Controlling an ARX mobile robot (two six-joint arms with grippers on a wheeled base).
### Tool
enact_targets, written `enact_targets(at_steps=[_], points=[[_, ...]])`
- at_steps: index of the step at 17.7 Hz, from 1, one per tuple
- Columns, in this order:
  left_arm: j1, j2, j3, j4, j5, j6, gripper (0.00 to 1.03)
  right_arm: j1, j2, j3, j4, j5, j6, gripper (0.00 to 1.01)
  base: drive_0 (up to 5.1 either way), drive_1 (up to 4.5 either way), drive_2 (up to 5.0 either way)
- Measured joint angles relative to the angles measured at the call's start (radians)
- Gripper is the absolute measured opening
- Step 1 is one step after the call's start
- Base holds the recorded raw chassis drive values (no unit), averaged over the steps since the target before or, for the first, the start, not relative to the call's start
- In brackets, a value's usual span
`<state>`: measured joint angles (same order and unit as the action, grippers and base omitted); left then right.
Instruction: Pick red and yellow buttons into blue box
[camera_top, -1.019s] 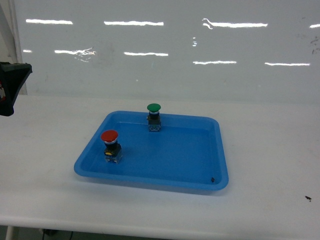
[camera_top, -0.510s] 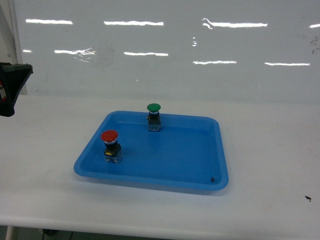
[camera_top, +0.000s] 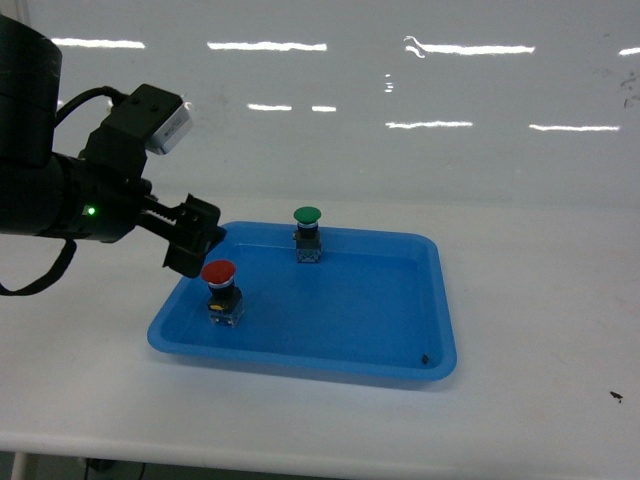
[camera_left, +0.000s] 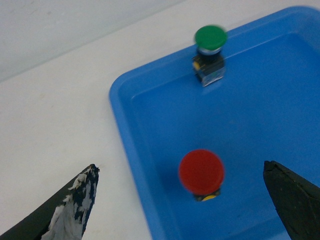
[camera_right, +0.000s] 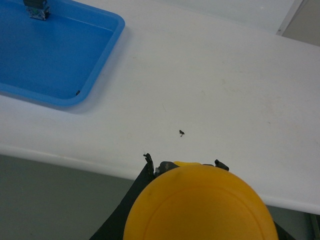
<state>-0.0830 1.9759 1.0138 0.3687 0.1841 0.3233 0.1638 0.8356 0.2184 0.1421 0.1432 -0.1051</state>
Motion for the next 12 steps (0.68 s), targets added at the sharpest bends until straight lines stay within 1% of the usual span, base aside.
enact_targets(at_steps=[1,2,3,11,12], points=[[0.011,0.008,0.0,0.008,-0.01,0.002,0.98,0.0,0.0,0.0,0.0,0.0,0.0,0.27,0.0,0.0,0.0],[0.023,0.01,-0.011,0.05,-0.045,0.011,0.98,0.0,0.0,0.0,0.0,0.0,0.0,0.27,0.0,0.0,0.0],[0.029,0.01,-0.013,0.059,-0.067,0.018,0.98,0.0,0.0,0.0,0.0,0.0,0.0,0.27,0.0,0.0,0.0],[0.021,0.01,-0.013,0.047,-0.067,0.027,0.98,0.0,0.0,0.0,0.0,0.0,0.0,0.27,0.0,0.0,0.0],[0.017,0.022,-0.002,0.031,-0.065,0.04,0.98,0.0,0.0,0.0,0.0,0.0,0.0,0.27,0.0,0.0,0.0]])
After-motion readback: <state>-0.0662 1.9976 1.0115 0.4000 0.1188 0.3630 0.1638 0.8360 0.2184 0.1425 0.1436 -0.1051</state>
